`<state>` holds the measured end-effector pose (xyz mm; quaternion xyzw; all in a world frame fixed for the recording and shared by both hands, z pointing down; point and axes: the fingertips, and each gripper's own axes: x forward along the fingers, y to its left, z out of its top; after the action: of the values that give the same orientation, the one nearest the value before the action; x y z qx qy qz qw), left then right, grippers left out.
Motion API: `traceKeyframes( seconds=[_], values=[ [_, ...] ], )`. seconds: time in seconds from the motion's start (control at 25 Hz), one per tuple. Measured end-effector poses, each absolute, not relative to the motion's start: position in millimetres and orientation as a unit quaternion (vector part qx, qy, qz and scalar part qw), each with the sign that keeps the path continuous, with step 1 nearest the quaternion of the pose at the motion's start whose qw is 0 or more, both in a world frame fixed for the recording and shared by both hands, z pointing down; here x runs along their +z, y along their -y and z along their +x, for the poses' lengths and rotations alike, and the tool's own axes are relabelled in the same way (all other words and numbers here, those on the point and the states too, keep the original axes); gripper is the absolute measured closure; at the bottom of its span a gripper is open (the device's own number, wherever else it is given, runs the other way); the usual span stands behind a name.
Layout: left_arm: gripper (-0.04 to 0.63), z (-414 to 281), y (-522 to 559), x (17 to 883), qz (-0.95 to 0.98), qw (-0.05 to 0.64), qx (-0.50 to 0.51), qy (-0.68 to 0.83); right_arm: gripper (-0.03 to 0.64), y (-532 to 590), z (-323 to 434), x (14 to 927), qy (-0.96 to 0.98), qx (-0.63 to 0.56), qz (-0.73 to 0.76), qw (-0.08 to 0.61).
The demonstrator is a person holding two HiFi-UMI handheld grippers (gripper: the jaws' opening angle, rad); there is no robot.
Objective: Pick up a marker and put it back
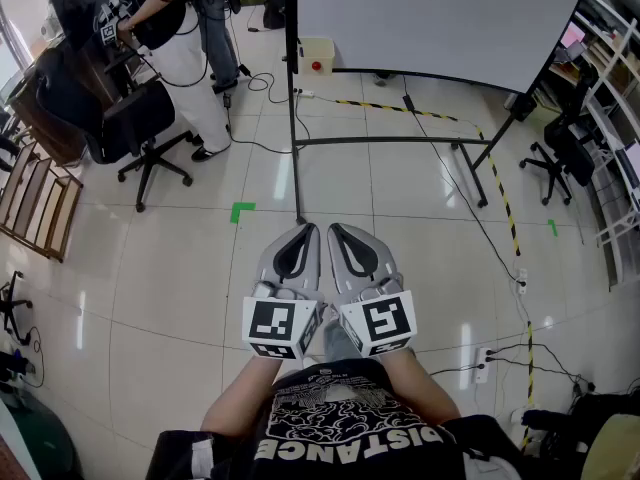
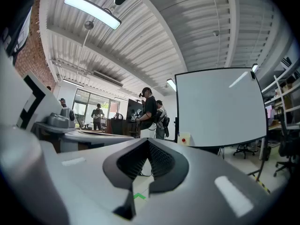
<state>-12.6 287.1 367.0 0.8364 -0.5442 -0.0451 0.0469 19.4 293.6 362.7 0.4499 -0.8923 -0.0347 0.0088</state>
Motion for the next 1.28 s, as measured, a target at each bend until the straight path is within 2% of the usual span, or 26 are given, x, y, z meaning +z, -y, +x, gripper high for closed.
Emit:
traceKeyframes(
  seconds=[0.64, 1.28],
  values=[
    [0.589, -18, -156, 367, 0.828, 0.038, -0.038, 0.558, 0.617, -160, 12, 362, 0.898, -0.031, 0.438, 0.005],
    [0.589, 16, -18, 368, 0.815, 0.043, -0.023, 0.577, 0.617, -24, 39, 360, 0.913, -0.021, 0.407, 0.003]
  ],
)
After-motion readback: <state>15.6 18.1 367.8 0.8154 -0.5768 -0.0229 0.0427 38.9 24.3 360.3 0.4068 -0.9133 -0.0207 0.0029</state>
